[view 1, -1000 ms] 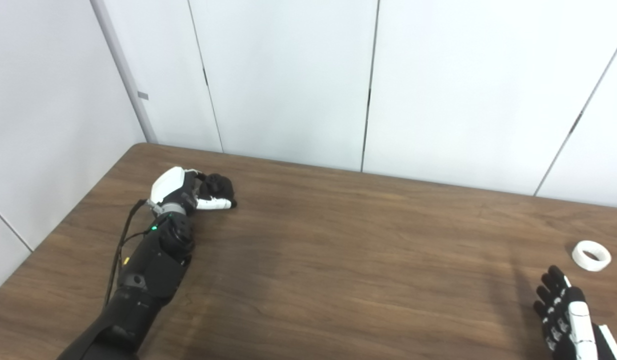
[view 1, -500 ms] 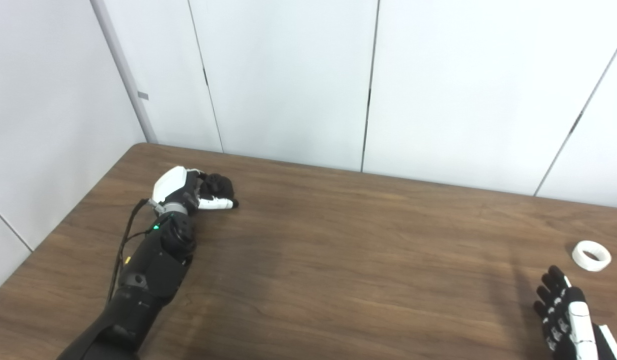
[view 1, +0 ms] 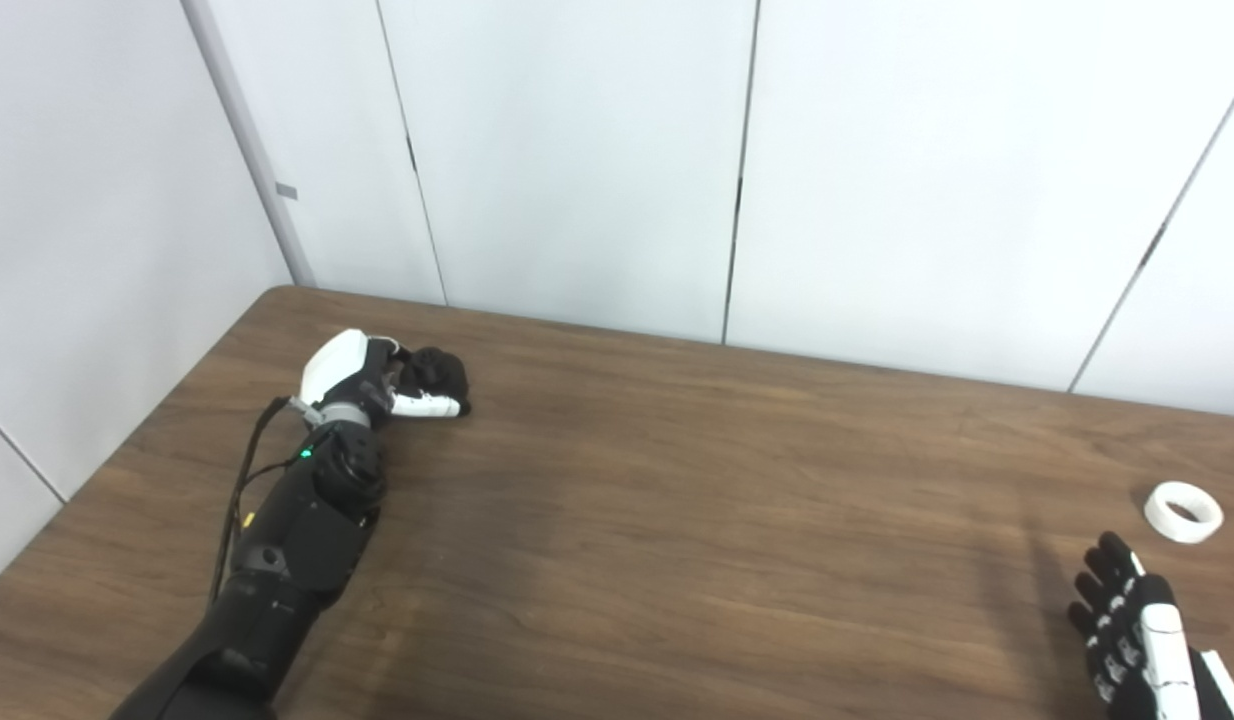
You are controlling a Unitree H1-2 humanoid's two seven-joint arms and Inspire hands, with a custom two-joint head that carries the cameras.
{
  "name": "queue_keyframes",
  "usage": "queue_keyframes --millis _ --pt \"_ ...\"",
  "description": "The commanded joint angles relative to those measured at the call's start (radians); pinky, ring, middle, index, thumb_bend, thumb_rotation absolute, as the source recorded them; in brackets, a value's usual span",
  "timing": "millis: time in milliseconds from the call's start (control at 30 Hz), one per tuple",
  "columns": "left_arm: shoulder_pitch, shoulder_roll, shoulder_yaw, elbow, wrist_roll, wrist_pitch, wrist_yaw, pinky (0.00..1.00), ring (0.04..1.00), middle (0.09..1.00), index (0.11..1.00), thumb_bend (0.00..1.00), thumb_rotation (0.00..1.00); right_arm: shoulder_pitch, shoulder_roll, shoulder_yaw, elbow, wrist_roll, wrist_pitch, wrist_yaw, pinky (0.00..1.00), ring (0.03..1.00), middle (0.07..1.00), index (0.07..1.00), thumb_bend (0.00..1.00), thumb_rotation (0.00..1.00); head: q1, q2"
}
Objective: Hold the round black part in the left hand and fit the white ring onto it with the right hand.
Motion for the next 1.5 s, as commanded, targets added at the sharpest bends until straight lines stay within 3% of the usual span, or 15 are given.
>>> queue_keyframes --millis 0,100,367,600,900,1200,1300,1467 --pt "-0.037 0.019 0.017 0.000 -0.006 -0.034 0.042 1.00 0.946 0.828 0.507 0.60 0.08 -0.006 -0.009 -0.006 -0.018 0.009 -0.022 0.009 1.00 1.000 1.000 1.000 0.32 1.00 0.001 0.001" --pt "-0.035 0.018 0.014 0.001 -0.006 -0.049 0.048 1.00 0.928 0.788 0.485 0.53 0.06 -0.006 -0.009 -0.007 -0.018 0.008 -0.025 0.007 1.00 1.000 1.000 1.000 0.33 1.00 0.001 0.000" --pt "-0.022 0.028 -0.008 -0.025 0.003 -0.050 0.023 0.96 0.876 0.752 0.484 0.52 0.05 -0.010 -0.009 -0.014 -0.023 0.014 -0.010 0.003 1.00 1.000 1.000 1.000 0.34 1.00 0.001 0.001" --pt "0.003 0.028 0.001 -0.072 -0.006 -0.056 0.016 0.94 0.886 0.748 0.484 0.52 0.05 -0.012 -0.008 -0.010 -0.018 0.006 -0.018 0.002 1.00 1.000 1.000 1.000 0.34 1.00 -0.014 0.005" --pt "0.108 0.001 -0.033 -0.341 0.039 -0.062 0.004 1.00 0.910 0.766 0.484 0.52 0.06 -0.020 0.000 0.005 0.011 -0.018 -0.049 0.001 1.00 1.000 1.000 1.000 0.33 1.00 -0.053 0.015" --pt "0.197 -0.096 -0.140 -0.666 0.126 -0.035 -0.079 1.00 0.873 0.760 0.484 0.52 0.06 -0.024 0.007 0.020 0.039 -0.035 -0.087 0.000 1.00 1.000 1.000 1.000 0.38 1.00 -0.077 0.029" --pt "0.211 -0.125 -0.196 -0.721 0.196 -0.035 -0.103 1.00 0.876 0.760 0.484 0.52 0.06 -0.029 0.014 0.030 0.041 -0.059 -0.090 -0.010 1.00 1.000 1.000 1.000 0.40 1.00 -0.097 0.037" --pt "0.244 -0.142 -0.261 -0.747 0.267 -0.097 -0.119 1.00 0.872 0.756 0.483 0.53 0.06 -0.038 0.036 0.036 0.035 -0.077 -0.080 -0.024 1.00 1.000 1.000 1.000 0.45 1.00 -0.139 0.052"
